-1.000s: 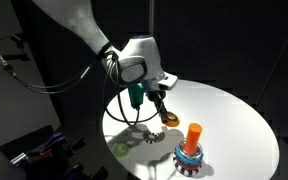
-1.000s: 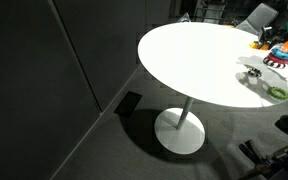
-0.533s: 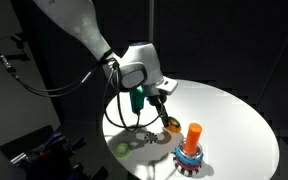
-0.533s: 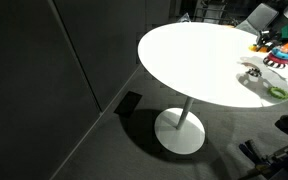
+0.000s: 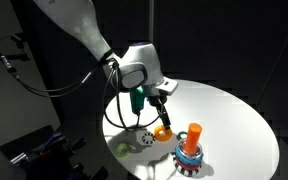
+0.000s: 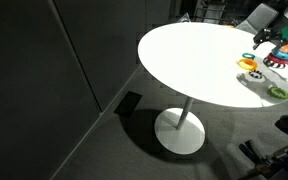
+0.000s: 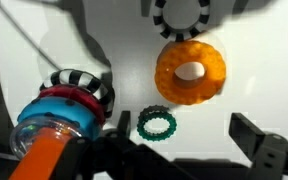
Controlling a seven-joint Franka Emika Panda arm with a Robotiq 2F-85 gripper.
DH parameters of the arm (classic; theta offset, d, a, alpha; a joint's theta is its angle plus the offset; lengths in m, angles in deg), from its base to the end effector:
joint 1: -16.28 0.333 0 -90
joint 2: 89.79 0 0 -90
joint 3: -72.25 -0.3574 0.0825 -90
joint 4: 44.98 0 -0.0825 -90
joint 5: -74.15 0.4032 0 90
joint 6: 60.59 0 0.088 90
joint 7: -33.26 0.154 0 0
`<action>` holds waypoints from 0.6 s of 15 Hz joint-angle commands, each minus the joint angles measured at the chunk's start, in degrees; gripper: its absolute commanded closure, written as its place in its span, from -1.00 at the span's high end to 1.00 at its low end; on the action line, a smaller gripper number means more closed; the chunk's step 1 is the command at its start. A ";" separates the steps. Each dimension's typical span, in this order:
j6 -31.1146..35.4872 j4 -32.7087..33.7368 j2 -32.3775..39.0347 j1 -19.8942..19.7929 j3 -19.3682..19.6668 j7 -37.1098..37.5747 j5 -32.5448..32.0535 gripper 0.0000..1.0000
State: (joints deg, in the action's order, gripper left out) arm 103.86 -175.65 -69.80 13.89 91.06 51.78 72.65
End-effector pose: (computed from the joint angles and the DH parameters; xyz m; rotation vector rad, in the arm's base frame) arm 0.5530 -0.2159 0.2119 2.8436 -0.9362 0.3837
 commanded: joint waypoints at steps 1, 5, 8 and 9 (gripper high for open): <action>-4.24 0.06 -2.18 -0.10 0.28 -0.36 -0.93 1.00; -8.06 0.12 -3.91 0.56 2.47 1.57 -4.45 1.00; -9.06 0.26 -4.75 0.71 4.65 4.26 -8.65 1.00; -8.97 0.27 -4.91 0.76 5.48 5.69 -10.25 1.00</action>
State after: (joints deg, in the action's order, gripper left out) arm 96.83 -175.43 -72.97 13.89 94.15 53.41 66.89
